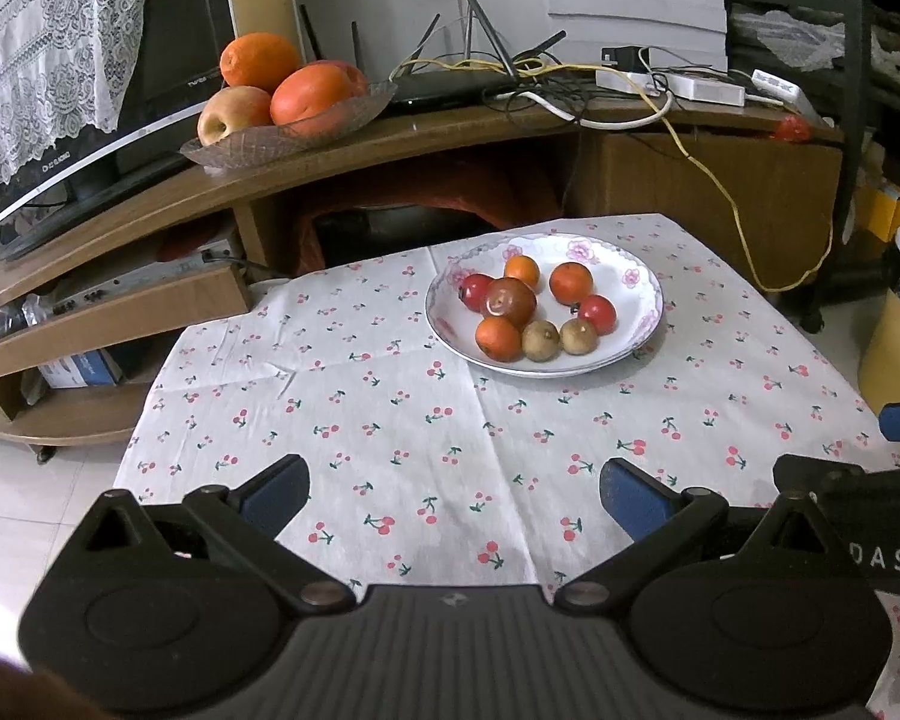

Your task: Organize fruits

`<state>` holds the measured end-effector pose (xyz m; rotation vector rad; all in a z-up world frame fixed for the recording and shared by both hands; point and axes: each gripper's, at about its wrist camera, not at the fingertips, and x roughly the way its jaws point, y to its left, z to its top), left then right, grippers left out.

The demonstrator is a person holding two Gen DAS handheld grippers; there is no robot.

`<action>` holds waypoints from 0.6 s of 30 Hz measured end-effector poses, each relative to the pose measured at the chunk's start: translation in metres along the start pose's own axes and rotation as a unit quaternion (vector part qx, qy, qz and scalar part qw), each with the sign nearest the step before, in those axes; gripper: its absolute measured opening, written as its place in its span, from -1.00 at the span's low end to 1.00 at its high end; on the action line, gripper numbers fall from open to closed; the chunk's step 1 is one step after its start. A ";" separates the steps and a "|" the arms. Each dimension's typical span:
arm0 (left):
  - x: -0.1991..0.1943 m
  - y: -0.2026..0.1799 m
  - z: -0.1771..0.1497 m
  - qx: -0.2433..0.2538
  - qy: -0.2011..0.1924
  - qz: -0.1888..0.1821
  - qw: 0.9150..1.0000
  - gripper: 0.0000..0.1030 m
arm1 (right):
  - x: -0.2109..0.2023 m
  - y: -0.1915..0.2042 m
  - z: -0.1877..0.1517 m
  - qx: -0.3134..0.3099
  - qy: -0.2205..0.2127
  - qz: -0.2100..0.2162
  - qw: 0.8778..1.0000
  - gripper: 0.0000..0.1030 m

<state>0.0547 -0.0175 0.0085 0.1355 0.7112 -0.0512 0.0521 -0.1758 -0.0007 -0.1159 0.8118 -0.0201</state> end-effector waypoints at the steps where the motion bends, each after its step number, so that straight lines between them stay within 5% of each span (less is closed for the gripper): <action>1: -0.001 -0.001 0.000 0.001 0.000 -0.001 1.000 1.00 | 0.000 0.000 0.000 0.000 0.000 0.000 1.000 0.37; 18: -0.011 -0.004 -0.004 0.005 -0.003 -0.010 1.000 1.00 | 0.001 -0.001 -0.001 0.001 0.000 0.000 1.000 0.37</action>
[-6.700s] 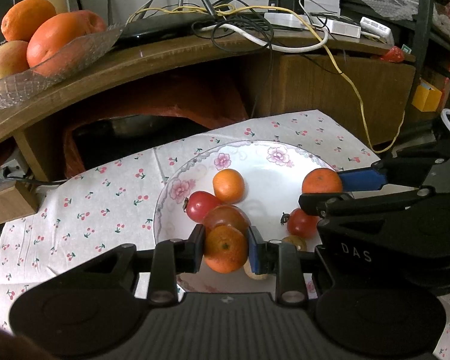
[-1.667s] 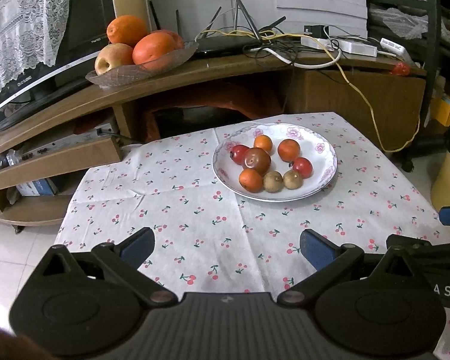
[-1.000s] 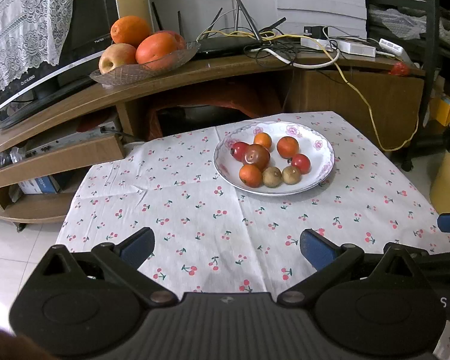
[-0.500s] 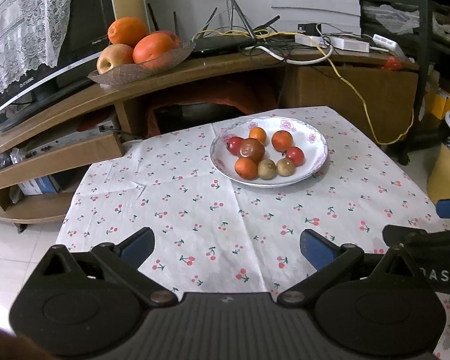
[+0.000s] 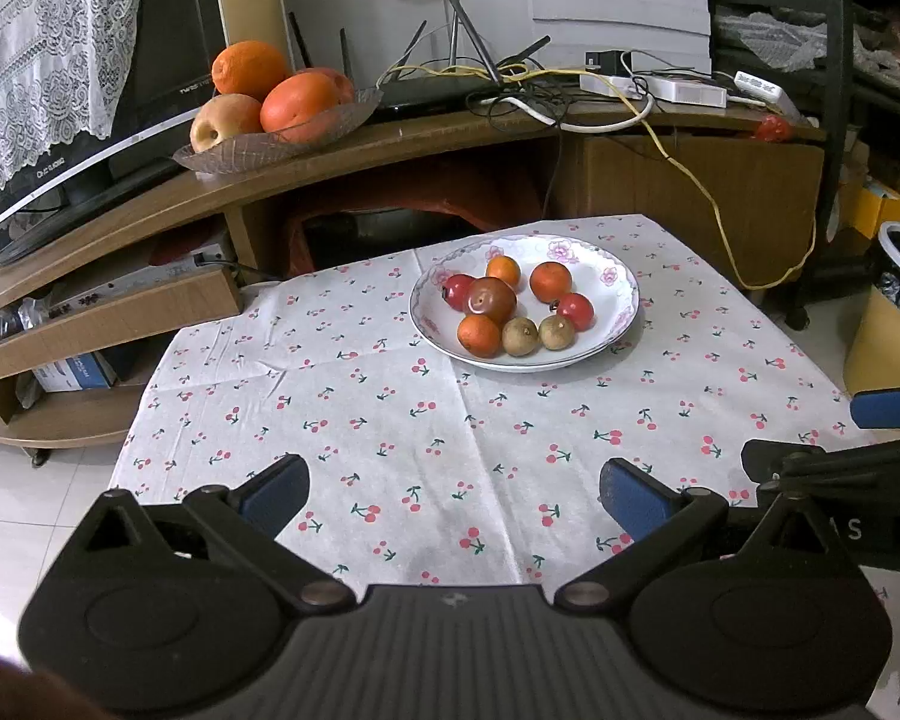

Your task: Organize fruits

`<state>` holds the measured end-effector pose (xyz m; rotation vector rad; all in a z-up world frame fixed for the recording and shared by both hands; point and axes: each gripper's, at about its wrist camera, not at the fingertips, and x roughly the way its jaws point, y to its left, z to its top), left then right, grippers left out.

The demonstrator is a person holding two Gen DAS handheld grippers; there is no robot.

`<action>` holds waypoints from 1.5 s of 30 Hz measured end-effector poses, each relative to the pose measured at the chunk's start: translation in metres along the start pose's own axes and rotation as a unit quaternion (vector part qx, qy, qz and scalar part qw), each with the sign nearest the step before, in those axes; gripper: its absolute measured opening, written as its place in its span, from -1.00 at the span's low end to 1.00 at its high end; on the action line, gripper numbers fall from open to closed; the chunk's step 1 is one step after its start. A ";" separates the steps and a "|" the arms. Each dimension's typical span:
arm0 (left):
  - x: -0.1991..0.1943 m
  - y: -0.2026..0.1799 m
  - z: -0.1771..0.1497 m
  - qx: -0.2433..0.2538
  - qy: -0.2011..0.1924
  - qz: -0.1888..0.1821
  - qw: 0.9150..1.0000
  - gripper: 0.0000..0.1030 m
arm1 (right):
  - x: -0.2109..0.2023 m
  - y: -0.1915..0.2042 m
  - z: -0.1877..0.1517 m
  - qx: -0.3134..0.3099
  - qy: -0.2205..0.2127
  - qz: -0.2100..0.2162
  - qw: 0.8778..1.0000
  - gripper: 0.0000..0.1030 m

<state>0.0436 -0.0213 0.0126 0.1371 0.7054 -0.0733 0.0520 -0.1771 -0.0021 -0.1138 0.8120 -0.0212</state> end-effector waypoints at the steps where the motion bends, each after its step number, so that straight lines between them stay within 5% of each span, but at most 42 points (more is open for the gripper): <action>1: 0.000 0.000 0.000 0.000 0.000 0.000 1.000 1.00 | 0.000 0.000 0.000 0.000 0.000 0.000 1.000 0.37; 45: 0.003 -0.004 -0.009 -0.004 0.030 0.019 0.999 1.00 | 0.008 0.005 -0.004 -0.015 0.024 -0.009 1.000 0.38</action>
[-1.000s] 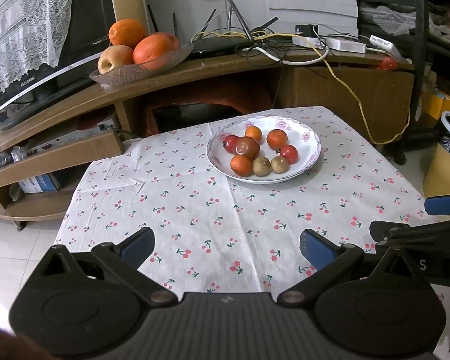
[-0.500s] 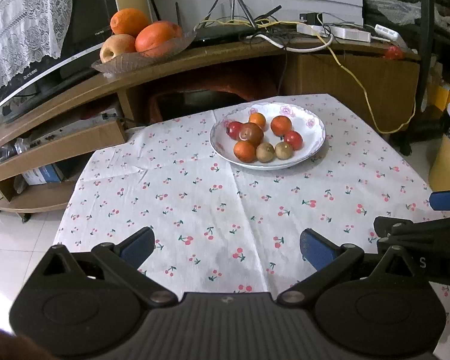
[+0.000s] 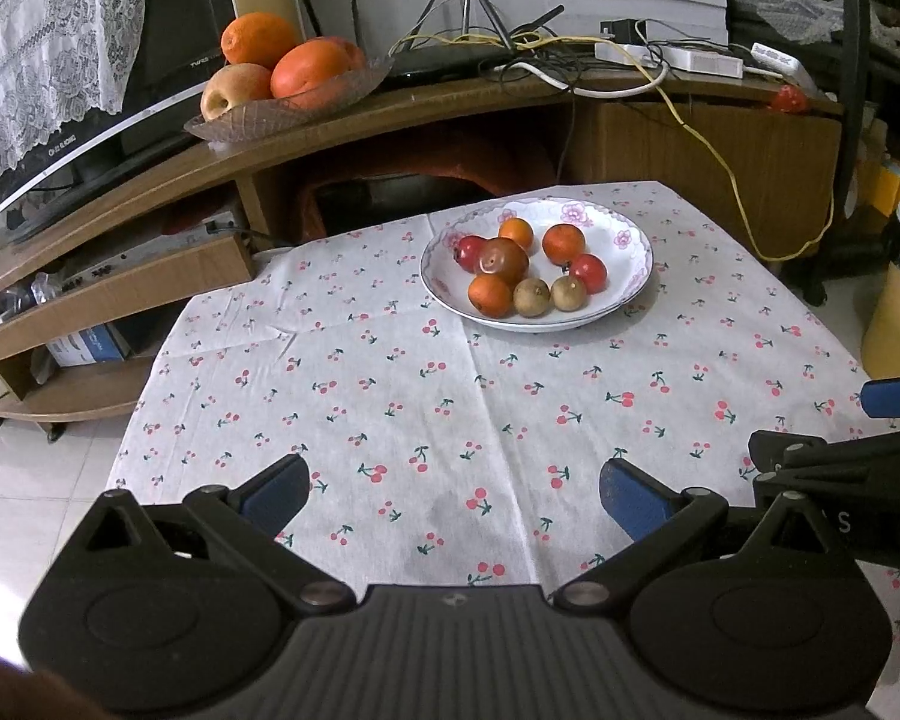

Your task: Organize fruits

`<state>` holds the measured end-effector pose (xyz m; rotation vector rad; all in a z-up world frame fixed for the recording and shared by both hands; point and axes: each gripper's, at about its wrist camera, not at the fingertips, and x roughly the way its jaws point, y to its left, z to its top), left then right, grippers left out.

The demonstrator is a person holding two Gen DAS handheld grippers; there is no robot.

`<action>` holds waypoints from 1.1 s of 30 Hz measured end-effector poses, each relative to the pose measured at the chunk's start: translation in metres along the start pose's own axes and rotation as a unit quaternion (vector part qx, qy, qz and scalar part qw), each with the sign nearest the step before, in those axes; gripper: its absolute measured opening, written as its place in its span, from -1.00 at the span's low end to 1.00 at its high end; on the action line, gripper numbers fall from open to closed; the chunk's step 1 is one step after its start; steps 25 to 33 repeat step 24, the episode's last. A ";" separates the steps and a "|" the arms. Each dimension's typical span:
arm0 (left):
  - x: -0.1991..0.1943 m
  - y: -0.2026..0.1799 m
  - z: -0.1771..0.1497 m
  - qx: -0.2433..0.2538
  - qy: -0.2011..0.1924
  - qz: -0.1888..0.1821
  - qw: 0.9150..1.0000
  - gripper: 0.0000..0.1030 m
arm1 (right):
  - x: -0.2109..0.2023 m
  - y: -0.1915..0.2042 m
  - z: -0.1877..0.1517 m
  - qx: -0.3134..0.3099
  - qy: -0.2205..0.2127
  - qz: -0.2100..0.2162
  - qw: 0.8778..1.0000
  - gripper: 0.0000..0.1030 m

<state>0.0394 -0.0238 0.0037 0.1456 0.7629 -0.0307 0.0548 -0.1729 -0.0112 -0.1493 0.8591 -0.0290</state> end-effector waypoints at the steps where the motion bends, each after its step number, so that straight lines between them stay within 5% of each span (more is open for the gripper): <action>1: 0.000 0.000 0.000 -0.001 0.001 -0.001 1.000 1.00 | 0.000 0.000 0.000 0.000 0.000 0.000 1.000 0.38; 33: 0.001 -0.002 -0.002 -0.002 0.009 0.003 1.000 1.00 | 0.002 0.002 -0.001 -0.004 0.005 -0.003 1.000 0.38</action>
